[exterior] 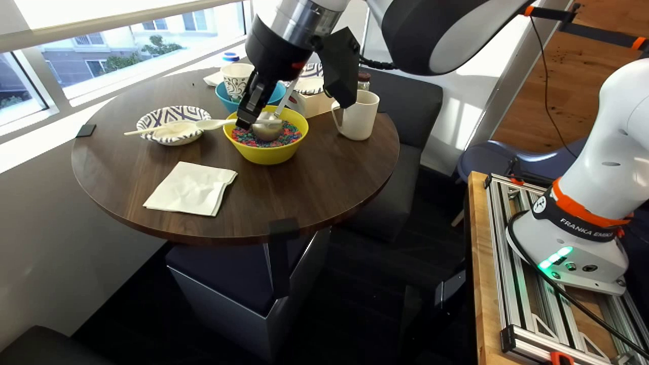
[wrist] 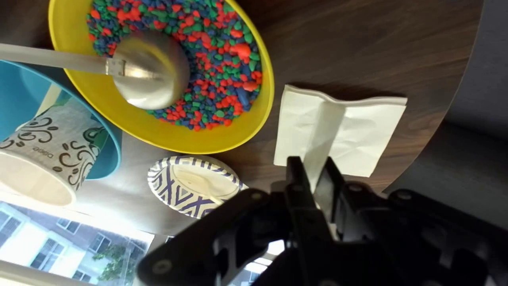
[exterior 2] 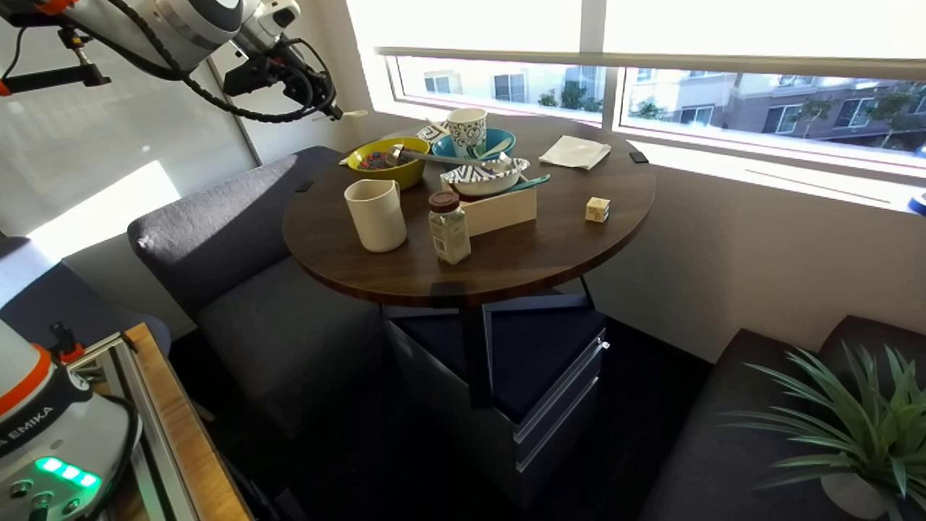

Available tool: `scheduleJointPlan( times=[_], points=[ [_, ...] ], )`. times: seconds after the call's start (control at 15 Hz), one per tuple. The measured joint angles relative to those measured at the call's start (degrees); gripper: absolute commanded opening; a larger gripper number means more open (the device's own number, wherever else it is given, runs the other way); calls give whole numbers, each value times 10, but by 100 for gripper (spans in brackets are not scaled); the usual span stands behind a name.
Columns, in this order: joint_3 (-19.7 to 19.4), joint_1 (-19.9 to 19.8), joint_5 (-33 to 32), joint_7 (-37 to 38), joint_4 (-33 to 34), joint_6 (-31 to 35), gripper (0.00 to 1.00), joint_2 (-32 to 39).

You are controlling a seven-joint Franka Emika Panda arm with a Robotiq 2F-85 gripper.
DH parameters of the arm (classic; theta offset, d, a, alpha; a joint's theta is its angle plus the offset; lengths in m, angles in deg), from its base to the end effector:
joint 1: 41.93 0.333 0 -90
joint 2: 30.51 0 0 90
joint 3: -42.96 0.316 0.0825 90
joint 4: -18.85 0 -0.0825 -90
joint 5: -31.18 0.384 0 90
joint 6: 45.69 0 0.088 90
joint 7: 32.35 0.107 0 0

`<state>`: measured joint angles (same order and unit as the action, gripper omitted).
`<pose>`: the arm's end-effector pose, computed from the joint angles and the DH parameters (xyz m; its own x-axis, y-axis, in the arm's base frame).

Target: Remove the spoon from the white mug and put it on the napkin on the left

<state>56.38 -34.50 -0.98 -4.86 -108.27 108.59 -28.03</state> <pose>0.5229 0.2170 0.4004 0.8155 0.3424 0.4666 0.2737 -0.9385 0.2104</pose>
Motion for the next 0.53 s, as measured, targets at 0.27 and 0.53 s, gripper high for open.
scheduleJointPlan(
  times=[0.27, 0.53],
  points=[
    [-2, 1, -38, 40, 28, 20, 3, 48],
    [-3, 11, -60, 70, 64, 39, 3, 109]
  ],
)
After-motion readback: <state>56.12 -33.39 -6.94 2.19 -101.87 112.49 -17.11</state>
